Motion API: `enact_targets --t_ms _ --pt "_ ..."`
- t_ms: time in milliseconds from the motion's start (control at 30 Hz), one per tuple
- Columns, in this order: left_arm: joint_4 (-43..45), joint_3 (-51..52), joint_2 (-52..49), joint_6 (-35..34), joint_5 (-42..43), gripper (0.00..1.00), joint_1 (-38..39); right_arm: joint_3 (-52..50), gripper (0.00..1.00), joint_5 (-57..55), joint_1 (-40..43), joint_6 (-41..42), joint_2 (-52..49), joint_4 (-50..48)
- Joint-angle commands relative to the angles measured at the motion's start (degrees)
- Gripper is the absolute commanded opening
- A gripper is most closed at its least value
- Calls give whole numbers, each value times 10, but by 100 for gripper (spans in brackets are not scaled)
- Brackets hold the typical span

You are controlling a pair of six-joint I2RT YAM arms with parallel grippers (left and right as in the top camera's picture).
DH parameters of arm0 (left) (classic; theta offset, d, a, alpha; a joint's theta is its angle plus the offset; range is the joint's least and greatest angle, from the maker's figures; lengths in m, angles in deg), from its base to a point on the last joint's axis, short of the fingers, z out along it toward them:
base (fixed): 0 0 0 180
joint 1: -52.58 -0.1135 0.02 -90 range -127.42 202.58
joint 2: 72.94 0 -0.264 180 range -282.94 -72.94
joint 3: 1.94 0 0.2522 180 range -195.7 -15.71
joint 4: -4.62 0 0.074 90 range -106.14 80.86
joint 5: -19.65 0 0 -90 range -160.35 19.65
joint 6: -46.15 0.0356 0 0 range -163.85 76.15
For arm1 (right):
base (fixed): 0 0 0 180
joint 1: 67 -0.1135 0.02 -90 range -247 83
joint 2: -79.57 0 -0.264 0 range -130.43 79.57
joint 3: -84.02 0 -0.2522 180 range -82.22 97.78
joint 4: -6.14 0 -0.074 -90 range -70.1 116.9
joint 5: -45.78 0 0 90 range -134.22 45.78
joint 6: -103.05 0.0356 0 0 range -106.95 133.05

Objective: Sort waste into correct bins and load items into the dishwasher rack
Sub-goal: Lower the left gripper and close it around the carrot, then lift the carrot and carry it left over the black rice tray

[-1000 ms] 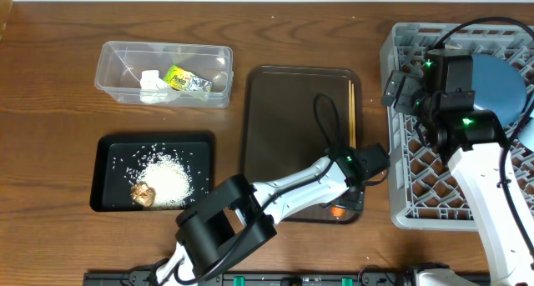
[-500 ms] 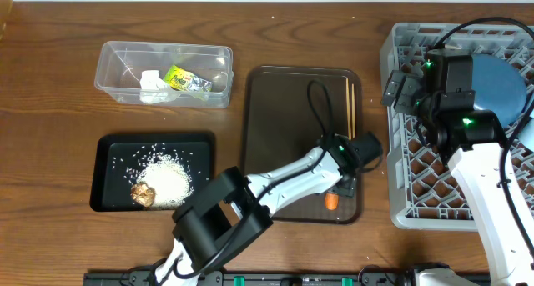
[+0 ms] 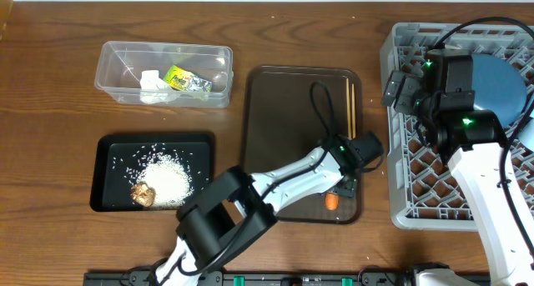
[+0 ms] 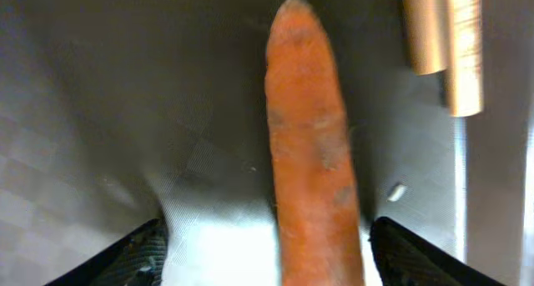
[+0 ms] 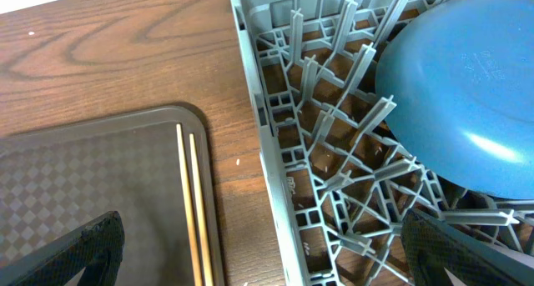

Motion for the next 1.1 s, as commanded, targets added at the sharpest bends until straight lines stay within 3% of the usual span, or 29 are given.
enact_targets --t_ms 0,667,1067 --pt "-1 11 -13 -11 2 73 0 2 99 -10 1 1 3 0" --pt "-12 11 -13 -35 -31 28 -1 2 99 -10 1 1 3 0" --pt "-37 9 20 -37 -31 19 -18 2 99 -10 1 1 3 0"
